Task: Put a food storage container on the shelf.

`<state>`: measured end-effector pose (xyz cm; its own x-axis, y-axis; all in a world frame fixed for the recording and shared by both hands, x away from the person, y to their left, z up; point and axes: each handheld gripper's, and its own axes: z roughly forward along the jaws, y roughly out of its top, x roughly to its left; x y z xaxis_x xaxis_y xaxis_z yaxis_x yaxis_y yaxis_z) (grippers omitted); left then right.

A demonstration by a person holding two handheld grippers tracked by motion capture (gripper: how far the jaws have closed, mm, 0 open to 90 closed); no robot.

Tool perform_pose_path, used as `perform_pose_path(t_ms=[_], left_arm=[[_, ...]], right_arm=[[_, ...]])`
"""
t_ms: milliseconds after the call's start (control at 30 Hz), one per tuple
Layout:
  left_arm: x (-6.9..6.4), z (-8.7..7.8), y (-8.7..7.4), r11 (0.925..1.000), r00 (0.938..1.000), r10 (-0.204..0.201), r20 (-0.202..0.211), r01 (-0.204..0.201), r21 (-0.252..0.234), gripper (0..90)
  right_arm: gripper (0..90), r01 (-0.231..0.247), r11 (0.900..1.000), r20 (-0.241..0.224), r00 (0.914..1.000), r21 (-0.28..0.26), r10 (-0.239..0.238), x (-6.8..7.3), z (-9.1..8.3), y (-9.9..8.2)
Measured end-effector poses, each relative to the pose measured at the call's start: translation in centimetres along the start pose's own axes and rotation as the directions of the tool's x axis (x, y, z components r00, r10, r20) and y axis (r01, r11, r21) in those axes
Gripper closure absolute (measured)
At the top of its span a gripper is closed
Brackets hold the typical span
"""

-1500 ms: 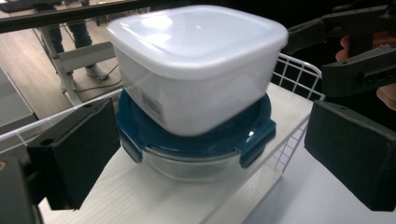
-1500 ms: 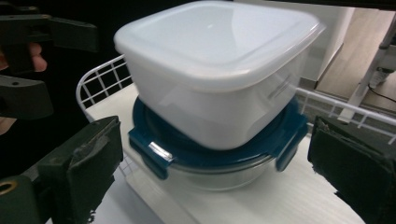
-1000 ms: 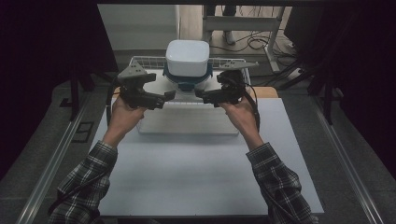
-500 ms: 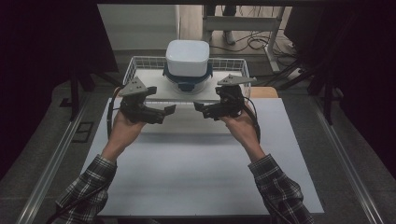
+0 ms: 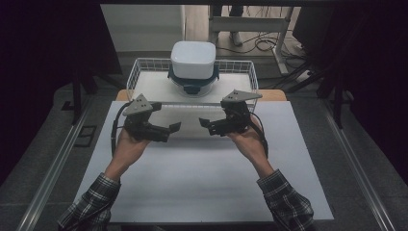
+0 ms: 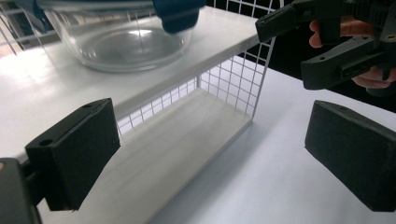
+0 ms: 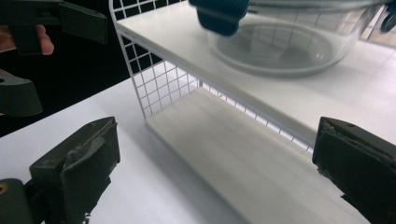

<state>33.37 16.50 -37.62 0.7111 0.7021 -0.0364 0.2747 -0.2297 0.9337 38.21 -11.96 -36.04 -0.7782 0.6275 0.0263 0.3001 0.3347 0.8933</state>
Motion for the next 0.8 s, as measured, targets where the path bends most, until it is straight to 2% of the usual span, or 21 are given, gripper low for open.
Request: perform_pose_path(t_ms=[333,800], left_arm=[[-0.7,0.0,-2.2,0.9995,0.9999,-0.007,0.014,0.007,0.030,2.3],[-1.5,-0.1,-4.5,0.9990,0.9996,-0.008,0.029,0.006,0.045,2.0]], right_arm=[[0.0,0.006,0.9999,-0.008,1.0000,0.010,-0.006,0.7,-0.2,-1.8],[0.0,0.012,0.9996,-0.011,0.9999,0.026,-0.012,1.5,-0.7,-4.2]])
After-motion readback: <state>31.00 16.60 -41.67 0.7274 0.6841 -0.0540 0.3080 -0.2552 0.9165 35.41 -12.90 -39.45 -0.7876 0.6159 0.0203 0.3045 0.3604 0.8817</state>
